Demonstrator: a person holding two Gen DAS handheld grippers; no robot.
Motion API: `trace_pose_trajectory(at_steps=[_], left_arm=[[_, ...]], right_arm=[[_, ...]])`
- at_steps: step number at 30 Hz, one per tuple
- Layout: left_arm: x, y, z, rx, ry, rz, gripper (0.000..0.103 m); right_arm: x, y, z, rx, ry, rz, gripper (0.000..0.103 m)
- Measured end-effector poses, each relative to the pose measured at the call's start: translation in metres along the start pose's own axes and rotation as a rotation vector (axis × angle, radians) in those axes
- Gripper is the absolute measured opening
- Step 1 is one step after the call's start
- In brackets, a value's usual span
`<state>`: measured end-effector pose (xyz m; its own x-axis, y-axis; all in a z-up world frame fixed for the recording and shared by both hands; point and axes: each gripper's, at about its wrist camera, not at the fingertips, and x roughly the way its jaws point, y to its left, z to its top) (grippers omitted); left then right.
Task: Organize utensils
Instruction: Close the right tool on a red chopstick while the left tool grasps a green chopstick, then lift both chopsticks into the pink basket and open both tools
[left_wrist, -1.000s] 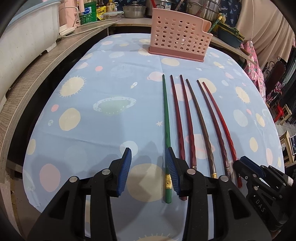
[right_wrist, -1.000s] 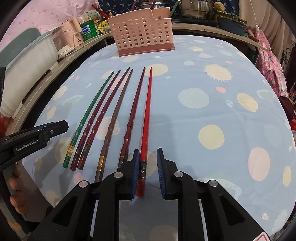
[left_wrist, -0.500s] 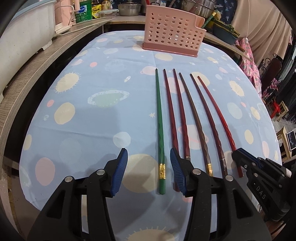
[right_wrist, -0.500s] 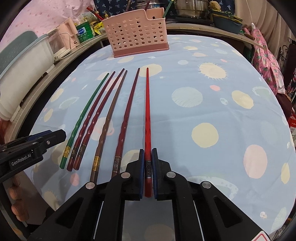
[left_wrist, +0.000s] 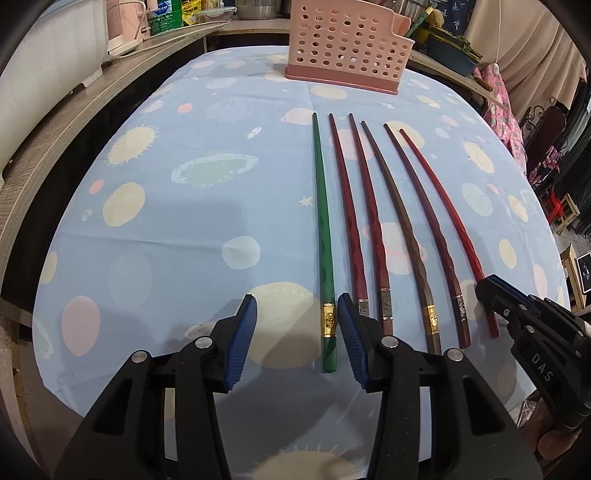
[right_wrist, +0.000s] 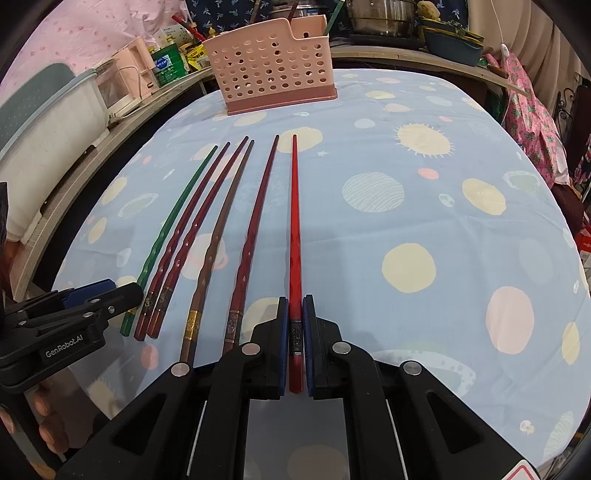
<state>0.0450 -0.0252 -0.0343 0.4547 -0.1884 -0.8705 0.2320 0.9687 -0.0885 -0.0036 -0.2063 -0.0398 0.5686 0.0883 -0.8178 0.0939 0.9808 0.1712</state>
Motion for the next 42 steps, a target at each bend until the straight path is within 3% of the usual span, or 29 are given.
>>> trace_pose_trajectory(at_steps=[7, 18, 25, 42], left_arm=[[-0.001, 0.005, 0.000, -0.015, 0.007, -0.035, 0.008], [-0.011, 0.007, 0.009, -0.030, -0.012, -0.035, 0.007], [-0.032, 0.017, 0.034, -0.067, -0.063, -0.048, 0.007], [-0.106, 0.018, 0.167, -0.097, -0.322, -0.084, 0.007]], right_arm=[[0.000, 0.000, 0.000, 0.000, 0.000, 0.000, 0.007], [-0.012, 0.003, 0.010, -0.006, -0.035, 0.014, 0.007], [-0.036, 0.000, 0.044, 0.008, -0.116, 0.040, 0.007], [-0.096, -0.005, 0.182, 0.007, -0.413, 0.061, 0.007]])
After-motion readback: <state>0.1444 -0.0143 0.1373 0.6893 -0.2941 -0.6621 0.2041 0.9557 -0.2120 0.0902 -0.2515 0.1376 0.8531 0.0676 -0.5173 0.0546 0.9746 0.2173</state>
